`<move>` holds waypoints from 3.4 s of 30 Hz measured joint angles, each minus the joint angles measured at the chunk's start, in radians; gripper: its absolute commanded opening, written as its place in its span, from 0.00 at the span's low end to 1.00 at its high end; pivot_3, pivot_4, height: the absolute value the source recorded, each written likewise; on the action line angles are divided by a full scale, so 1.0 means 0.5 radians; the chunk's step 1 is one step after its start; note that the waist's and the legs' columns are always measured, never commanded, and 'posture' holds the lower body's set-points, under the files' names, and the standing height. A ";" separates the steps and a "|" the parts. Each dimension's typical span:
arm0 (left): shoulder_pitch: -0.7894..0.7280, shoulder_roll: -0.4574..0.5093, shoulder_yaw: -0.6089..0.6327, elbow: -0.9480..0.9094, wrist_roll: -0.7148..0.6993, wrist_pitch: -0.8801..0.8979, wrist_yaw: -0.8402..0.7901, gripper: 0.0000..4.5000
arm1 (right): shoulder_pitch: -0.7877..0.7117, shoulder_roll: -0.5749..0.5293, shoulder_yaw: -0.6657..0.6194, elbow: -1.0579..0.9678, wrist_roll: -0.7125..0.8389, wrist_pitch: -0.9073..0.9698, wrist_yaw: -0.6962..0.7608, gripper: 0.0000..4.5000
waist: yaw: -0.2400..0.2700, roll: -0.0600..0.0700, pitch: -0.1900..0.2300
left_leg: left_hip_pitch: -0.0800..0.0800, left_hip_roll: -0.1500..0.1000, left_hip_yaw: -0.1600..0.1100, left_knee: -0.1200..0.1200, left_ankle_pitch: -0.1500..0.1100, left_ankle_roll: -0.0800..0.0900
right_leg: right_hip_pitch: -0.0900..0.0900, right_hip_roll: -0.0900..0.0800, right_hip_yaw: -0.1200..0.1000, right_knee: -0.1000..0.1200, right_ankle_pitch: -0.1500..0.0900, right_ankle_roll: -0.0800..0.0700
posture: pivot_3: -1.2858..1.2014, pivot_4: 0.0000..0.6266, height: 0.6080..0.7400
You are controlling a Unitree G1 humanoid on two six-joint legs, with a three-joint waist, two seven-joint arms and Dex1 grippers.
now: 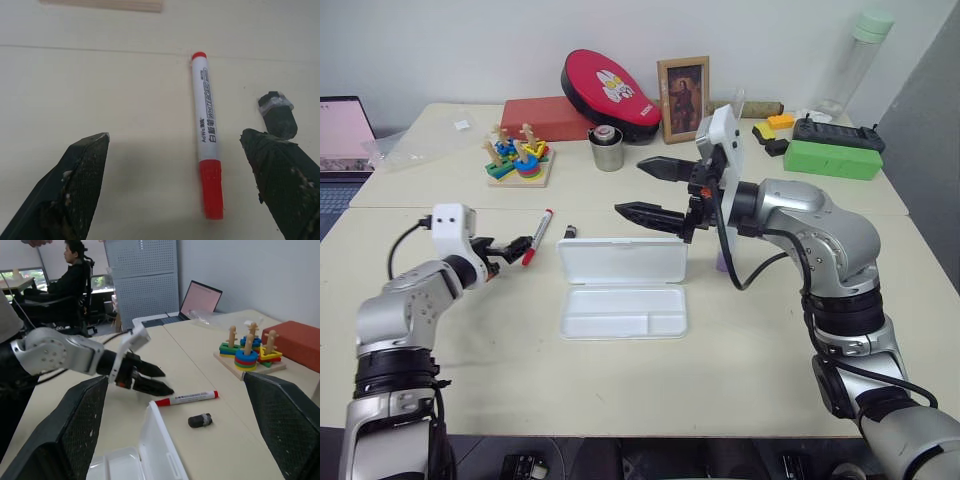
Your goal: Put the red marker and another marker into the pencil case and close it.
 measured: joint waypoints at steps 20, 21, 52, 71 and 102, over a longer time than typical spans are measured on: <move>-0.178 -0.049 -0.074 0.298 0.303 -0.158 -0.102 0.64 | -0.003 -0.009 0.000 -0.001 -0.001 -0.037 -0.019 1.00 | -0.002 0.000 0.000 | 0.002 0.000 0.000 0.001 0.001 0.000 | 0.000 0.000 0.001 0.005 0.000 0.000 | 0.52 0.24 1.00; -0.170 -0.051 -0.067 0.290 0.303 -0.157 -0.103 0.59 | -0.003 -0.009 0.000 -0.001 -0.001 -0.037 -0.019 1.00 | -0.002 0.000 0.000 | 0.002 0.000 0.000 0.001 0.001 0.000 | 0.000 0.000 0.001 0.005 0.000 0.000 | 0.52 0.24 1.00; -0.157 -0.267 0.130 -0.119 0.138 -0.378 -0.171 0.10 | -0.038 -0.212 -0.147 -0.015 0.209 0.004 0.182 1.00 | 0.016 -0.005 0.003 | -0.010 0.000 -0.005 0.002 0.003 -0.003 | -0.004 0.000 -0.005 0.000 0.000 0.000 | 0.52 0.24 1.00; -0.350 0.548 -0.785 -1.230 -0.200 0.074 -1.500 0.10 | 0.432 -0.777 -0.651 -0.517 0.709 0.118 0.218 1.00 | -0.052 0.009 0.006 | -0.006 0.000 0.002 -0.002 0.001 0.001 | 0.001 0.000 0.002 -0.013 0.001 0.002 | 0.52 0.24 1.00; -0.141 0.419 -1.094 -0.938 0.516 -0.311 -1.544 0.57 | 0.706 -0.940 -0.220 -0.620 0.523 0.063 0.092 1.00 | -0.021 0.008 0.006 | -0.010 0.000 0.001 0.001 0.001 0.001 | 0.001 0.000 0.000 -0.017 0.001 0.002 | 0.52 0.24 1.00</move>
